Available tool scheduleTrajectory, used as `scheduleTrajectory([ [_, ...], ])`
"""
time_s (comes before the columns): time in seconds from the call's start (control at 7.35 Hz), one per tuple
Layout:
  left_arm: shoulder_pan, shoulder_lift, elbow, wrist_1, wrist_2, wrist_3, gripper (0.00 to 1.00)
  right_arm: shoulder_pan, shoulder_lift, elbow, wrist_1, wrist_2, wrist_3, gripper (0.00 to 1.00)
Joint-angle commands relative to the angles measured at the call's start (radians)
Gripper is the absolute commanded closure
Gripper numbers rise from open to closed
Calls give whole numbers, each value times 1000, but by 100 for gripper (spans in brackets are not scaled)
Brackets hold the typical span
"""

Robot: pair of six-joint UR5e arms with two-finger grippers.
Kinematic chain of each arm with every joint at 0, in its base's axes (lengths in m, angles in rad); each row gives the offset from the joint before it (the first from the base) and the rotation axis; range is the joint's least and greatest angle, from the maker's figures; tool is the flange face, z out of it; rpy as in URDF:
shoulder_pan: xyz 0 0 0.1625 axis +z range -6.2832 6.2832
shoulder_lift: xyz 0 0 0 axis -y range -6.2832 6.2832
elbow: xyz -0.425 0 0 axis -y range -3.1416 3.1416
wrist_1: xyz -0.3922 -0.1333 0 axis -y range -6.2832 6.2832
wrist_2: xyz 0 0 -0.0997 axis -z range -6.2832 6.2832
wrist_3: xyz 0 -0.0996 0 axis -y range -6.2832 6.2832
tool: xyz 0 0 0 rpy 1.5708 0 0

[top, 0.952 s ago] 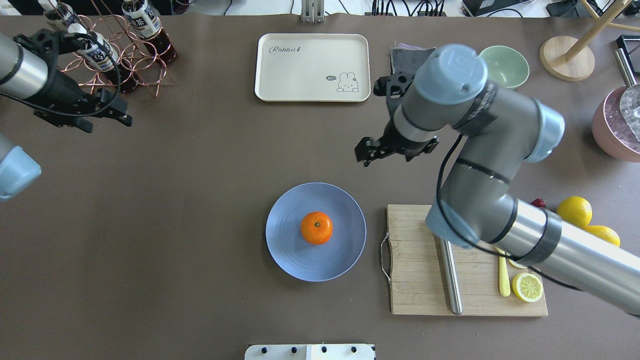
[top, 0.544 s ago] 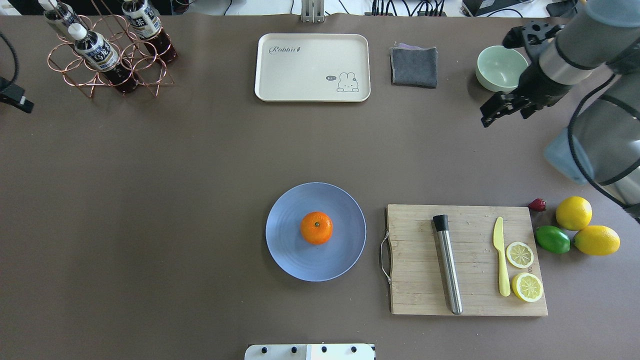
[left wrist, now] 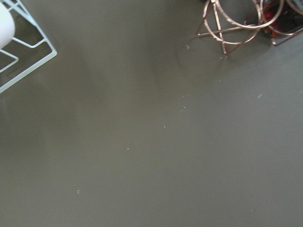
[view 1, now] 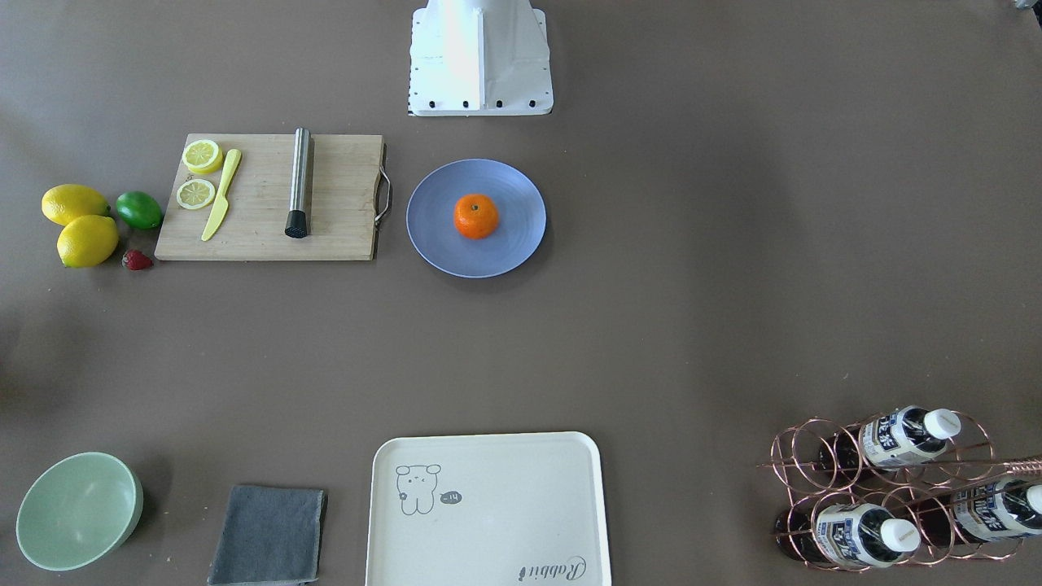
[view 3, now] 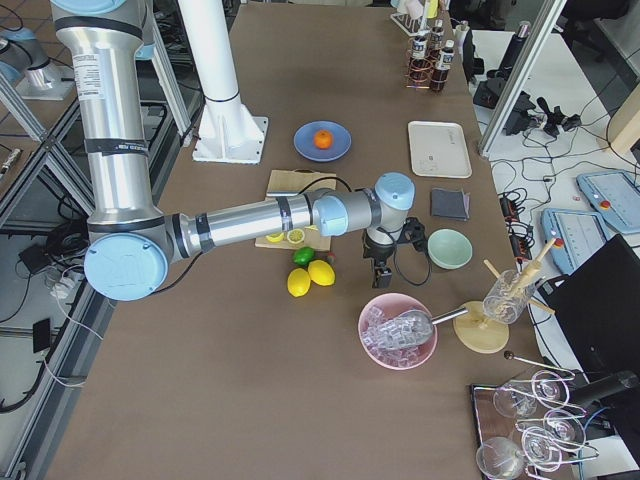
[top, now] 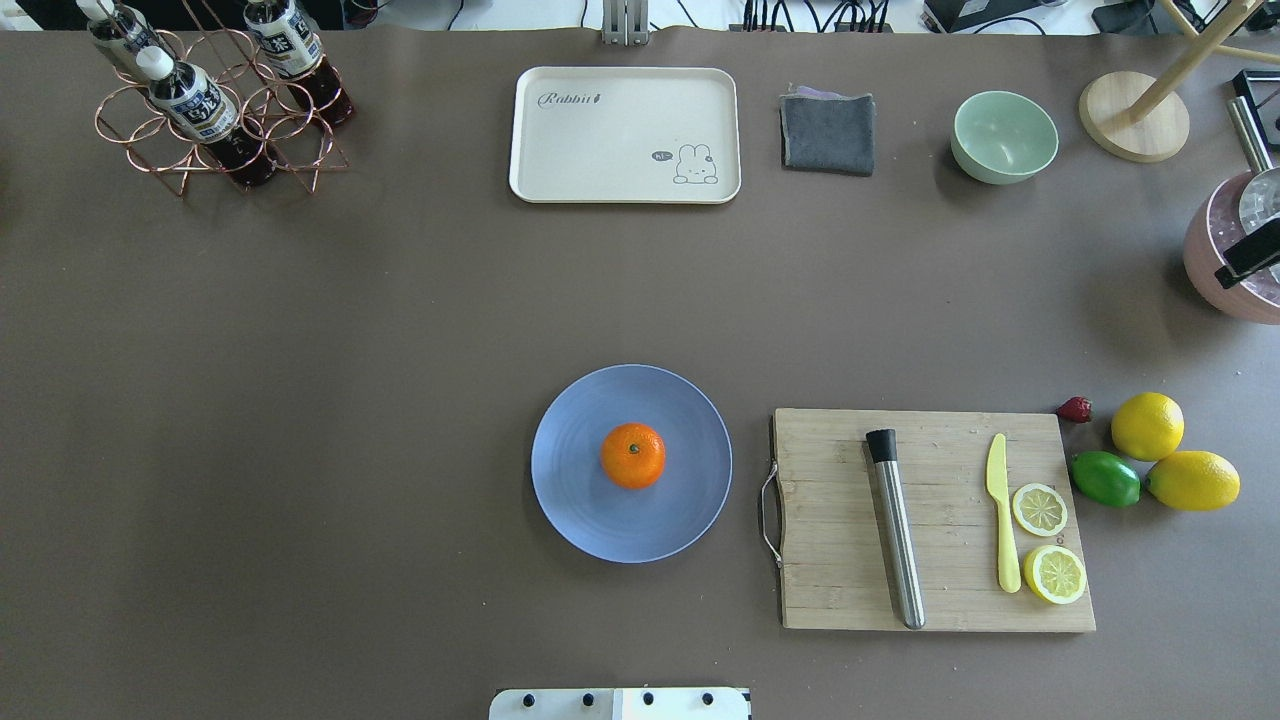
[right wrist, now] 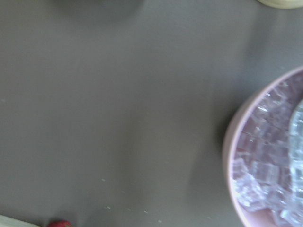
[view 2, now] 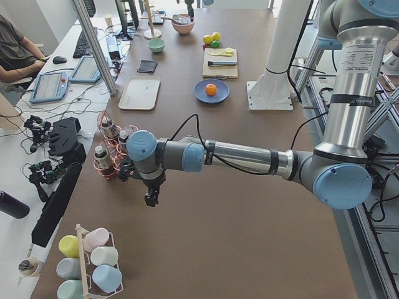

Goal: Pick orange to plate

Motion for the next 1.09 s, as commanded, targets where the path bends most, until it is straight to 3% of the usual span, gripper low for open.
scheduleTrajectory([
  [0.0, -13, 9, 25, -2, -21, 25, 3, 71, -40, -21, 1, 29, -70, 0],
  [0.14, -15, 51, 17, -37, -23, 41, 2, 87, -43, -12, -1, 48, -70, 0],
  [0.41, -13, 106, 38, -247, -9, 30, 2, 99, -43, -12, 5, 55, -64, 0],
  [0.95, -15, 106, 82, -253, -11, 28, 2, 108, -57, -15, 8, 56, -65, 0],
])
